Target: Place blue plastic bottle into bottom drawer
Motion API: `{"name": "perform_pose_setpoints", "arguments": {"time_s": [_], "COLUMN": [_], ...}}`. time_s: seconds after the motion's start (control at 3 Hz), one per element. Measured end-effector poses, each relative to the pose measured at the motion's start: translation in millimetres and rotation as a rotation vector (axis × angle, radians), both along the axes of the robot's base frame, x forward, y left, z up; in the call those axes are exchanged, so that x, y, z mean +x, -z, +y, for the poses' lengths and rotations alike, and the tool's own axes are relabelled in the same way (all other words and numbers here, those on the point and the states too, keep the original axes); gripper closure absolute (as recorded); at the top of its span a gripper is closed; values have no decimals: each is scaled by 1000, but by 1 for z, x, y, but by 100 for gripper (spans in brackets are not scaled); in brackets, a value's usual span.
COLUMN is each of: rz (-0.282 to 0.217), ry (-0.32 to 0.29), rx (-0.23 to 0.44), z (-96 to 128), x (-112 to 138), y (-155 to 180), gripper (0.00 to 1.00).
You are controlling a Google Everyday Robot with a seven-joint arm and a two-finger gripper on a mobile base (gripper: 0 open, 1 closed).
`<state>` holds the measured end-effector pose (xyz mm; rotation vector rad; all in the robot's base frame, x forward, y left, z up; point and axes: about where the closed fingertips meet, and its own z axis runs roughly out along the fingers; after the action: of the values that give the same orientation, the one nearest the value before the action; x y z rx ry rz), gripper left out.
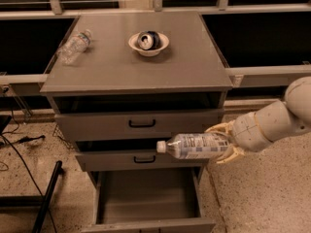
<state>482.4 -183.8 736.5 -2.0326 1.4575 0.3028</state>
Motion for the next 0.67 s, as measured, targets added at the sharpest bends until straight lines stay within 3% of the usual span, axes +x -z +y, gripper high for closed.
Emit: {"name": "perform_pose_setpoints", "arguments": {"time_s": [0.33, 0.67], "rz": [-2, -2], "ry": [-39, -72], "rx": [-32, -75], "z": [9, 28], "x": [0, 9], "y": [24, 74], "gripper": [100, 100]}}
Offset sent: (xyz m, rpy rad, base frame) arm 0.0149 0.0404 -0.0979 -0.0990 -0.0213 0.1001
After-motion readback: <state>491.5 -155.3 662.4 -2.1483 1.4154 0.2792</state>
